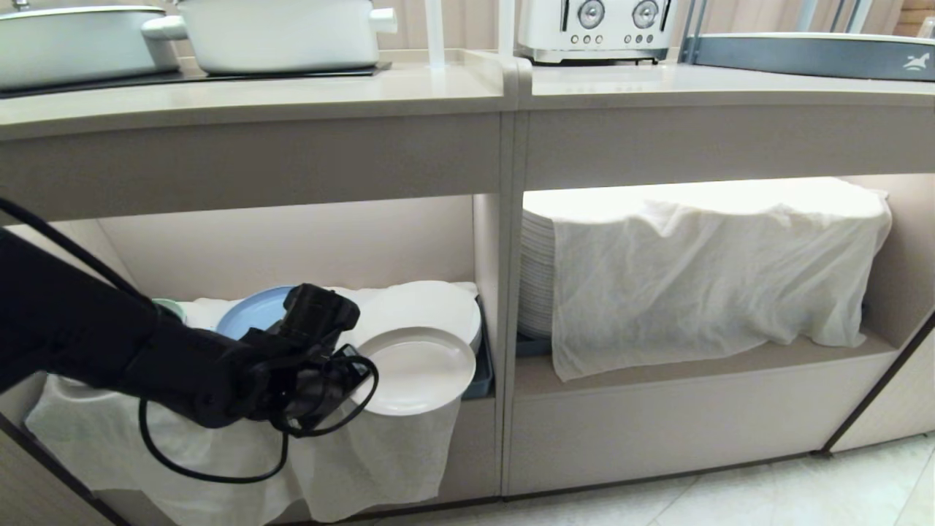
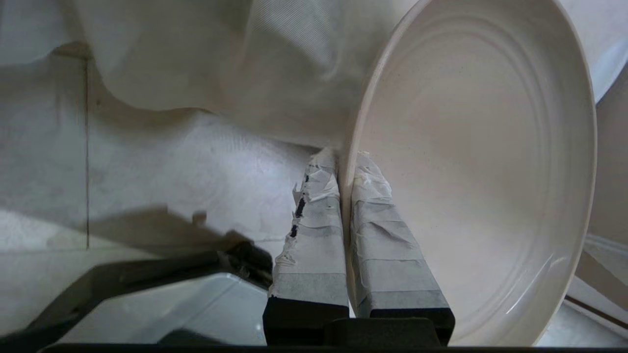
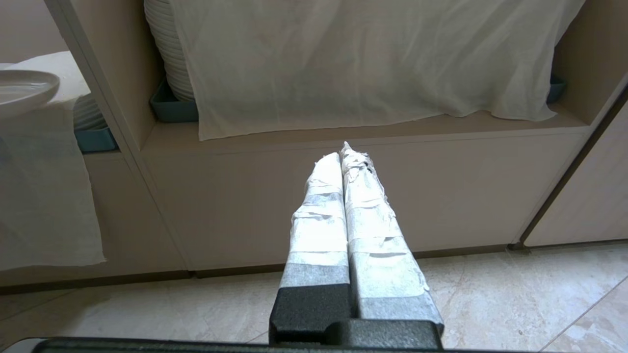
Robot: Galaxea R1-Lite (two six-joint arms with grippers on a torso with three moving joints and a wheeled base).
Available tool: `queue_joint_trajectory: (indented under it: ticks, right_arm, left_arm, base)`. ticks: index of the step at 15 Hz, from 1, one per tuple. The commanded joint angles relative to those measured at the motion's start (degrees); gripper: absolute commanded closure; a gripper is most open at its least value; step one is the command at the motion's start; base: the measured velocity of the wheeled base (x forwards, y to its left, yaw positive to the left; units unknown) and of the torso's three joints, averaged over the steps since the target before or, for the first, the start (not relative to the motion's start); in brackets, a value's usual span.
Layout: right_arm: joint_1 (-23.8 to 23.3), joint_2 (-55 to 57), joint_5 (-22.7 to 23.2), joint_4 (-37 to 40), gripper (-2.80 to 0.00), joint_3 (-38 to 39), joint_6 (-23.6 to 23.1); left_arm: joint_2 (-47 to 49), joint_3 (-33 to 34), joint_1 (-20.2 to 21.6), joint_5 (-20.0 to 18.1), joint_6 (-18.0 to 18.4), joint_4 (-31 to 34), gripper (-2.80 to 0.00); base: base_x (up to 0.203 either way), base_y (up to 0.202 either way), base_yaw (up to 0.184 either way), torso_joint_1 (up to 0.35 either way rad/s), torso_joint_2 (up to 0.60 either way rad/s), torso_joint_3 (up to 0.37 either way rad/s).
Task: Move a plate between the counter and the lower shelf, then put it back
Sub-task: Put the plate
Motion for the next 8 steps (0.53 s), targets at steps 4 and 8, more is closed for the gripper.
queue_joint_trajectory:
  ticks: [4,8]
  right_arm:
    - [0.00,0.00,0.00,-0.01,0.00,0.00,-0.03]
    - [0.00,0.00,0.00,-0.01,0.00,0.00,-0.03]
  left_arm:
    - [-14.07,7.84,-0.82,0.60,-1.71,4.07,0.00]
    - [-26.19,14.26,-3.90,2.08,-1.83,9.90,0.00]
  base:
    - [0.000,0.000,0.000,0.000,0.00,0.000]
    - [0.000,0.000,0.000,0.000,0.00,0.000]
